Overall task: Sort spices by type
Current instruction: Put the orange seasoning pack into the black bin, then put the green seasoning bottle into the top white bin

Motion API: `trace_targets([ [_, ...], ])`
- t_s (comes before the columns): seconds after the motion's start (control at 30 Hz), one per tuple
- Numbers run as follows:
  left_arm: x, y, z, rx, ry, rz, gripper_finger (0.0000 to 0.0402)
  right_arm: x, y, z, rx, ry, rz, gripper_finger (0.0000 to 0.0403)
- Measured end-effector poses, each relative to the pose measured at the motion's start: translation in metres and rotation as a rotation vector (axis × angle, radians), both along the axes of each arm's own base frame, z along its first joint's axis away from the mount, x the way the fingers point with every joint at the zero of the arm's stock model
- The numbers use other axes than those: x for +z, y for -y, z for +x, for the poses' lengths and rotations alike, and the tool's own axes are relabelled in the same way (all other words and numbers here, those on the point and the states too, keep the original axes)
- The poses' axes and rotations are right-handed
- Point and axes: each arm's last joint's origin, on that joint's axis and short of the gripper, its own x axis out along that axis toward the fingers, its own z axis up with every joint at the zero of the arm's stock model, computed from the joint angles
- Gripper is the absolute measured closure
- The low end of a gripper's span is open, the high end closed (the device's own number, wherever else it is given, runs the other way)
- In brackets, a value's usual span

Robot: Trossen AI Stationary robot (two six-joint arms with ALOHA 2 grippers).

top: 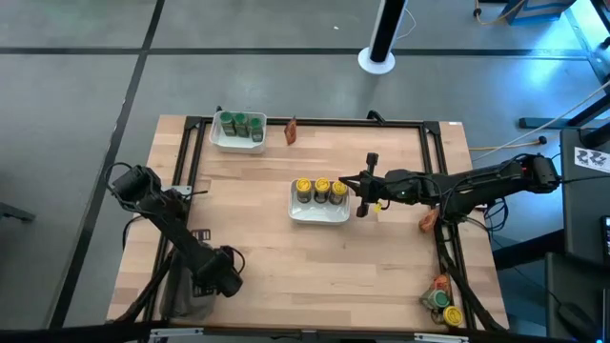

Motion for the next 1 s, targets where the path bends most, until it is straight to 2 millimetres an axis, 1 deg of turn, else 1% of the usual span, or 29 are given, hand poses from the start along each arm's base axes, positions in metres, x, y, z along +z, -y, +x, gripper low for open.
trace_targets([
  [0.1, 0.002, 0.001, 0.002, 0.016, 0.007, -0.001, 0.0255, 0.000, 0.000, 0.000, 0.000, 0.000, 0.000, 0.0389],
  [0.2, 0.007, 0.002, 0.005, 0.039, -0.001, -0.030, 0.0237, 0.000, 0.000, 0.000, 0.000, 0.001, 0.001, 0.0389],
  [0.33, 0.017, 0.000, 0.012, 0.076, -0.017, -0.063, 0.0230, 0.000, 0.000, 0.000, 0.000, 0.001, 0.001, 0.0389],
  [0.43, 0.029, -0.002, 0.016, 0.065, -0.036, -0.074, 0.0229, 0.000, 0.000, 0.000, 0.000, 0.000, 0.001, 0.0389],
  [0.57, 0.044, -0.010, 0.019, 0.058, -0.053, -0.028, 0.0229, 0.000, 0.000, 0.000, 0.000, 0.001, 0.001, 0.0389],
  [0.73, 0.064, -0.022, 0.027, 0.084, 0.074, -0.039, 0.0229, 0.000, 0.000, 0.000, 0.000, 0.000, 0.001, 0.0389],
  [0.8, 0.072, -0.031, 0.028, 0.109, 0.122, -0.020, 0.0229, 0.000, 0.000, 0.000, 0.000, 0.001, 0.001, 0.0389],
  [1.0, 0.100, -0.061, 0.027, 0.176, 0.347, 0.058, 0.0229, 0.000, 0.000, 0.000, 0.000, 0.001, 0.001, 0.0389],
])
